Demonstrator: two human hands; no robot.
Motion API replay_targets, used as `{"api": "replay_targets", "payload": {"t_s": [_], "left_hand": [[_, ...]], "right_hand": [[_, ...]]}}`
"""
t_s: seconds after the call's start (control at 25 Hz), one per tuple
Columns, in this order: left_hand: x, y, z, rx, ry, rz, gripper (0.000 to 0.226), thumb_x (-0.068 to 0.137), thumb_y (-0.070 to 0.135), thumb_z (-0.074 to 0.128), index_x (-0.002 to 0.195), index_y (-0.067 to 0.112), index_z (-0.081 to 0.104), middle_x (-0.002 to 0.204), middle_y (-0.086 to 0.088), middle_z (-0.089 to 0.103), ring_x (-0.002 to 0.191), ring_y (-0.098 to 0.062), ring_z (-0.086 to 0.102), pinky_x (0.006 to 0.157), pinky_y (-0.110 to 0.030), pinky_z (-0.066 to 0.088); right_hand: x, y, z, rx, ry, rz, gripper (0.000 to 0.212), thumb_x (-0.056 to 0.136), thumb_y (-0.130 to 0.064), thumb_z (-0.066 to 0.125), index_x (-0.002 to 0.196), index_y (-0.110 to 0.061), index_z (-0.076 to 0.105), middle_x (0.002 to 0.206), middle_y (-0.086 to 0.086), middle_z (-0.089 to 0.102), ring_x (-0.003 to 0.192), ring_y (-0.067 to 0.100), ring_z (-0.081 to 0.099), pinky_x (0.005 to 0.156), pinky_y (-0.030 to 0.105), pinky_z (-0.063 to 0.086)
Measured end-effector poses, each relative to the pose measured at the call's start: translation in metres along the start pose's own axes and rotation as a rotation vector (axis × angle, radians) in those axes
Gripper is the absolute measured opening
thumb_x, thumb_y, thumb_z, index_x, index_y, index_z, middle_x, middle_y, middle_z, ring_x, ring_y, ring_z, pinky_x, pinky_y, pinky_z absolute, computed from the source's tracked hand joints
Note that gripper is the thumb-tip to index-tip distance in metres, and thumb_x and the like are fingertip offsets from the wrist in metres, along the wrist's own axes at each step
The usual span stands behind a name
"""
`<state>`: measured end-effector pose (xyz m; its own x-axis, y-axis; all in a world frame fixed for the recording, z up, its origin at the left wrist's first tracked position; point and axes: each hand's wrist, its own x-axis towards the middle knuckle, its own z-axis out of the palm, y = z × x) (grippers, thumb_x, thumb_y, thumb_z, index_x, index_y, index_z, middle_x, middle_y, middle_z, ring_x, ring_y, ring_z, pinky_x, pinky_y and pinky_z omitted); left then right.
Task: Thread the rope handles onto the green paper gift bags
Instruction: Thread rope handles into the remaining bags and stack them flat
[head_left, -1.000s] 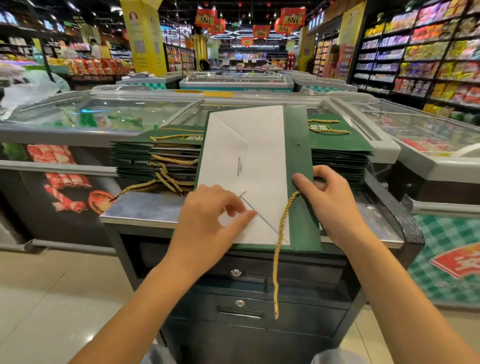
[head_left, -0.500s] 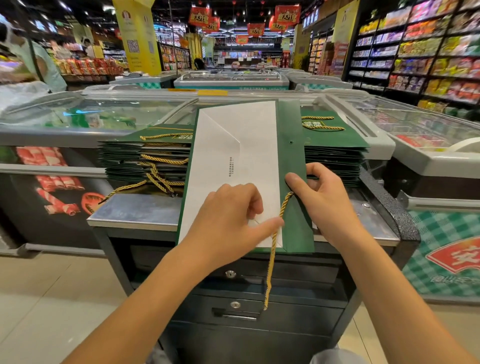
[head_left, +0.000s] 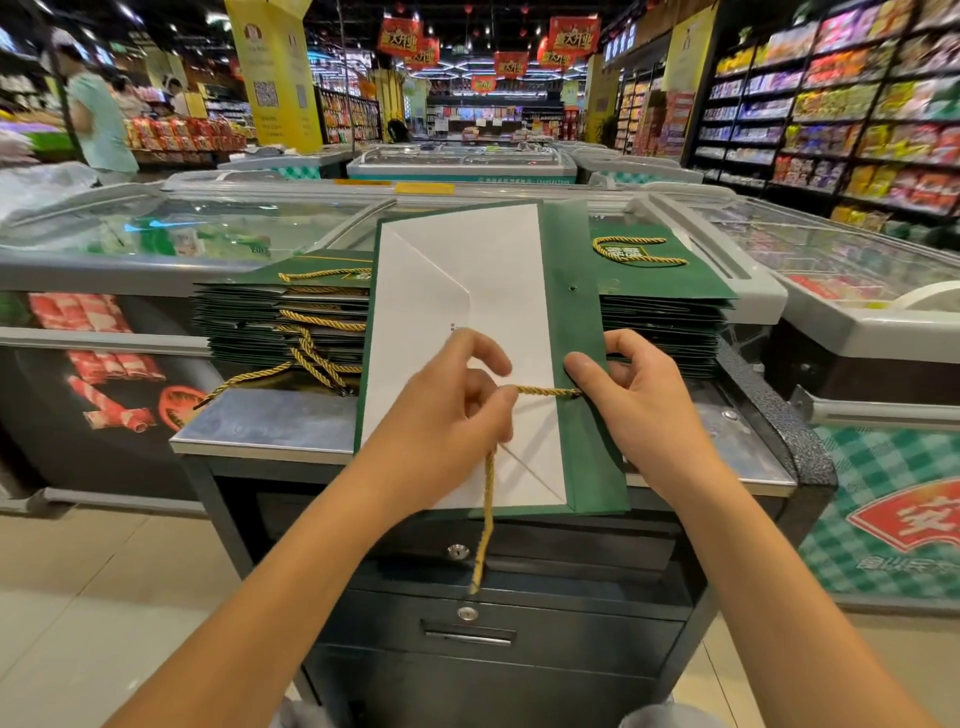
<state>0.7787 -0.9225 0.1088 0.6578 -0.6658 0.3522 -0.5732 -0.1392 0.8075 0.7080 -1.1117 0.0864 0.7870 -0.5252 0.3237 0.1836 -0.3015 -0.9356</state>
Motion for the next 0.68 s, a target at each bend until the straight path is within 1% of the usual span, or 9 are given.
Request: {"api": "replay_targets", "payload": {"t_s": [0.08,0.16,0.28,0.36,0.4,0.48,0.52,0.6,0.68], "left_hand": [[0.008,0.002,-0.010,-0.328,0.032,-0.110,0.017,0.099,0.009,0.060,0.114,0.014,0.055,0.071,-0.004,0.067,0.059,-0.017,0.061,0.057,-0.026,0.053],[0.018,0.001,-0.022,-0.672,0.054,-0.209,0.020,0.097,0.007,0.059,0.118,0.009,0.060,0.079,-0.007,0.068,0.061,-0.013,0.062,0.058,-0.022,0.054],[0.033,-0.002,-0.031,-1.084,0.047,-0.272,0.024,0.097,0.001,0.053,0.117,0.004,0.065,0.095,-0.011,0.072,0.079,-0.016,0.072,0.070,-0.022,0.061],[0.041,-0.002,-0.026,-1.196,0.032,-0.257,0.029,0.096,-0.007,0.047,0.119,-0.001,0.064,0.108,-0.018,0.070,0.094,-0.023,0.074,0.083,-0.027,0.061],[0.045,-0.003,-0.020,-1.212,0.029,-0.240,0.033,0.094,-0.011,0.047,0.122,-0.003,0.062,0.114,-0.020,0.068,0.100,-0.026,0.073,0.088,-0.029,0.060],[0.050,-0.004,-0.007,-1.236,0.044,-0.203,0.039,0.092,-0.017,0.046,0.127,-0.006,0.058,0.122,-0.023,0.063,0.110,-0.030,0.070,0.093,-0.033,0.058],[0.052,-0.006,-0.002,-1.257,0.063,-0.192,0.041,0.093,-0.019,0.044,0.130,-0.006,0.057,0.126,-0.024,0.062,0.112,-0.031,0.069,0.094,-0.034,0.057],[0.057,-0.008,0.008,-1.292,0.113,-0.181,0.043,0.095,-0.020,0.040,0.133,-0.006,0.054,0.133,-0.025,0.059,0.114,-0.032,0.068,0.095,-0.034,0.057],[0.059,-0.008,0.014,-1.311,0.136,-0.173,0.043,0.096,-0.019,0.039,0.134,-0.005,0.054,0.136,-0.027,0.058,0.115,-0.031,0.068,0.094,-0.033,0.057]], "right_hand": [[-0.001,0.000,0.001,-0.023,-0.010,-0.010,0.010,0.101,-0.022,0.063,0.109,-0.016,0.062,0.092,-0.001,0.079,0.080,0.019,0.076,0.068,0.038,0.062],[-0.001,0.000,0.001,-0.032,-0.007,-0.009,0.010,0.101,-0.024,0.063,0.108,-0.018,0.062,0.092,-0.002,0.079,0.082,0.018,0.076,0.073,0.043,0.063],[0.001,0.005,0.002,-0.106,0.022,-0.024,0.010,0.098,-0.031,0.066,0.104,-0.023,0.064,0.088,0.003,0.078,0.083,0.024,0.075,0.076,0.053,0.061],[0.003,0.008,0.004,-0.170,0.051,-0.045,0.012,0.095,-0.038,0.069,0.099,-0.027,0.065,0.083,0.006,0.075,0.079,0.028,0.072,0.071,0.054,0.059],[0.003,0.009,0.004,-0.213,0.067,-0.056,0.013,0.092,-0.041,0.071,0.096,-0.029,0.066,0.080,0.005,0.073,0.076,0.026,0.071,0.068,0.051,0.059],[0.004,0.010,0.005,-0.302,0.111,-0.090,0.016,0.089,-0.040,0.074,0.096,-0.029,0.066,0.076,0.000,0.068,0.067,0.011,0.062,0.063,0.036,0.053],[0.004,0.011,0.005,-0.334,0.134,-0.123,0.018,0.088,-0.038,0.076,0.098,-0.028,0.064,0.078,-0.003,0.066,0.068,0.007,0.058,0.063,0.028,0.050],[0.001,0.011,0.007,-0.401,0.155,-0.244,0.026,0.088,-0.029,0.077,0.108,-0.026,0.061,0.093,-0.007,0.061,0.083,0.006,0.057,0.071,0.017,0.046],[-0.001,0.013,0.010,-0.484,0.157,-0.415,0.027,0.089,-0.016,0.077,0.111,-0.022,0.063,0.105,-0.006,0.056,0.099,0.010,0.054,0.084,0.021,0.046]]}}
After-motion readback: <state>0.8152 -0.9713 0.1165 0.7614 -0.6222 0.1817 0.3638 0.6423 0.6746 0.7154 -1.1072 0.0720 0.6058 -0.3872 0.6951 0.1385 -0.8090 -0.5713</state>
